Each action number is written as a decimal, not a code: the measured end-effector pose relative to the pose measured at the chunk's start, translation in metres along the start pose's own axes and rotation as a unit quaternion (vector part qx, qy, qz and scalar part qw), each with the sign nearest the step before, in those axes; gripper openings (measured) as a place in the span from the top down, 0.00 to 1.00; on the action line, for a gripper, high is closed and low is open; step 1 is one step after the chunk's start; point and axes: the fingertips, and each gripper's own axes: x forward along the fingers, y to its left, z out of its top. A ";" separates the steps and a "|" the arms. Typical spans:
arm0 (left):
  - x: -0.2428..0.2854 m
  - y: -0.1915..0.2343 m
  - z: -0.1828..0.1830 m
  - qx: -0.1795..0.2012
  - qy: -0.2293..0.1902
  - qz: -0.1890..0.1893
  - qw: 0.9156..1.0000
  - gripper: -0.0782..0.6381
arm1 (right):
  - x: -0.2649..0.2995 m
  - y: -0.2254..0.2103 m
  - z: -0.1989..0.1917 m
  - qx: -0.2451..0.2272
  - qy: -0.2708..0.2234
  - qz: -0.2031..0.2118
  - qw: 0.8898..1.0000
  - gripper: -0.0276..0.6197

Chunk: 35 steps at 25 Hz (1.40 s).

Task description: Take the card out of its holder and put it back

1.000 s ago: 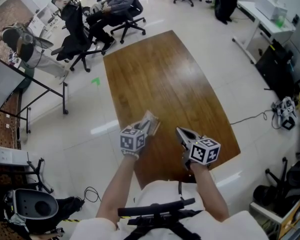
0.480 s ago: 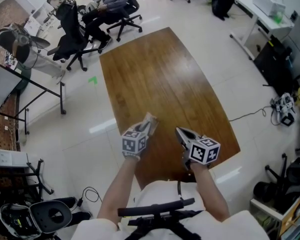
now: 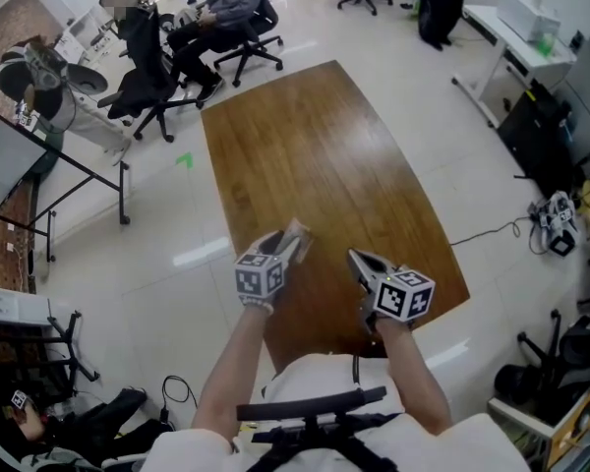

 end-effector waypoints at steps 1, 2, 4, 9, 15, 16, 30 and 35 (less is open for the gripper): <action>-0.009 -0.002 0.007 -0.006 -0.015 0.002 1.000 0.63 | -0.003 0.002 0.002 -0.003 -0.002 0.002 1.000 0.95; -0.020 -0.003 0.014 -0.013 -0.031 0.005 0.999 0.63 | -0.006 0.006 0.005 -0.009 -0.004 0.003 1.000 0.95; -0.049 -0.003 0.026 -0.031 -0.066 0.011 0.997 0.63 | -0.009 0.021 0.012 -0.024 -0.006 0.008 1.000 0.95; -0.145 -0.007 0.035 -0.072 -0.151 0.019 0.986 0.63 | -0.016 0.075 0.019 -0.073 -0.004 0.024 0.997 0.95; -0.248 -0.045 -0.016 -0.084 -0.191 0.026 0.978 0.88 | -0.055 0.144 -0.010 -0.119 0.002 0.045 0.992 0.95; -0.262 -0.055 -0.030 -0.084 -0.188 0.025 0.978 0.88 | -0.065 0.154 -0.018 -0.123 0.004 0.045 0.991 0.95; -0.298 -0.164 -0.154 -0.134 -0.118 -0.017 0.984 0.88 | -0.168 0.169 -0.142 -0.117 0.071 0.015 0.991 0.95; -0.301 -0.178 -0.133 -0.107 -0.122 0.006 0.987 0.88 | -0.178 0.174 -0.147 -0.122 0.057 0.027 0.991 0.95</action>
